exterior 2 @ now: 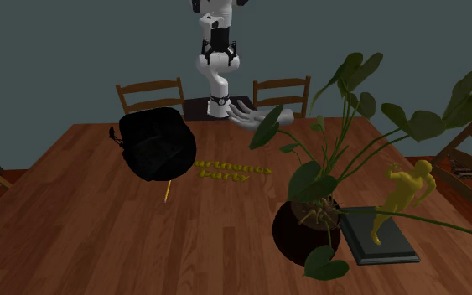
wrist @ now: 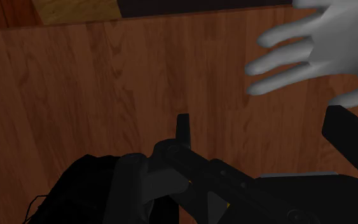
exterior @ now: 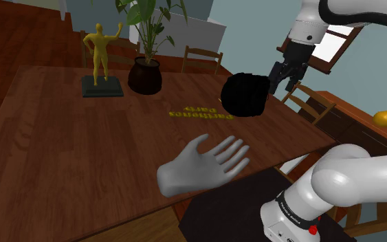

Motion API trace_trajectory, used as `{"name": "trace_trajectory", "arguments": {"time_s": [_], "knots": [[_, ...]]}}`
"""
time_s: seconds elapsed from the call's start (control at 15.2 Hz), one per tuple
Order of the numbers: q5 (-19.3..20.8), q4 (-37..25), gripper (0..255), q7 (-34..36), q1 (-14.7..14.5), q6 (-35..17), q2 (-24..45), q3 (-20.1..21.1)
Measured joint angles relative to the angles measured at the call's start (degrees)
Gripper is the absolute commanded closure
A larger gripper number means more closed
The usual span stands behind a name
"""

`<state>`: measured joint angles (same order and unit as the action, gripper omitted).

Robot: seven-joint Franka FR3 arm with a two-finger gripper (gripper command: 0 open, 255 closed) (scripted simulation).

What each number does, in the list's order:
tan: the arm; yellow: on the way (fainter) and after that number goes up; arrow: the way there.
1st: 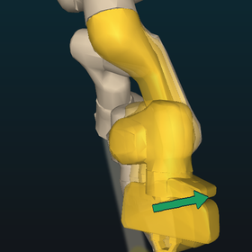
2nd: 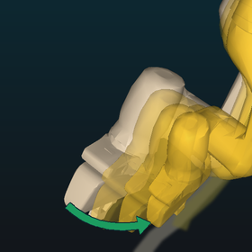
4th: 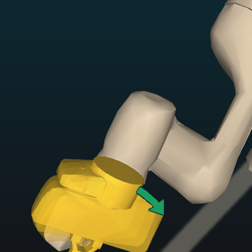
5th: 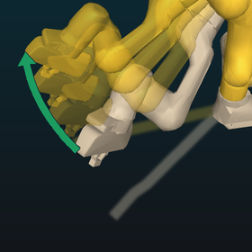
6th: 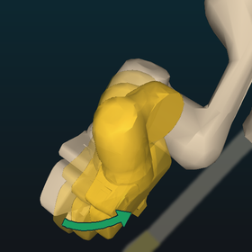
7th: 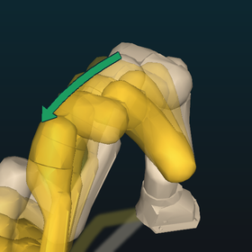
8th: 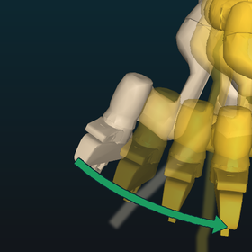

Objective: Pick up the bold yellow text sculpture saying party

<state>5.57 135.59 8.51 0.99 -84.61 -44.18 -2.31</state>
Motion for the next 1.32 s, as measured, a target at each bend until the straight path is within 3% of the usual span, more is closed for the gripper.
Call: {"name": "trace_trajectory", "arguments": {"time_s": [0.2, 0.53, 0.99, 1.32], "knots": [[0.56, 1.2, 0, -1.53, -0.16, -2.39, 0.99, -0.98], [2.25, 3.55, 0, -7.44, -0.88, -11.84, 7.12, -4.66], [2.78, 3.41, 0, -16.35, -2.38, -26.01, 20.06, -9.62], [1.03, 0.75, 0, -23.35, -3.66, -34.36, 30.31, -12.28]]}}
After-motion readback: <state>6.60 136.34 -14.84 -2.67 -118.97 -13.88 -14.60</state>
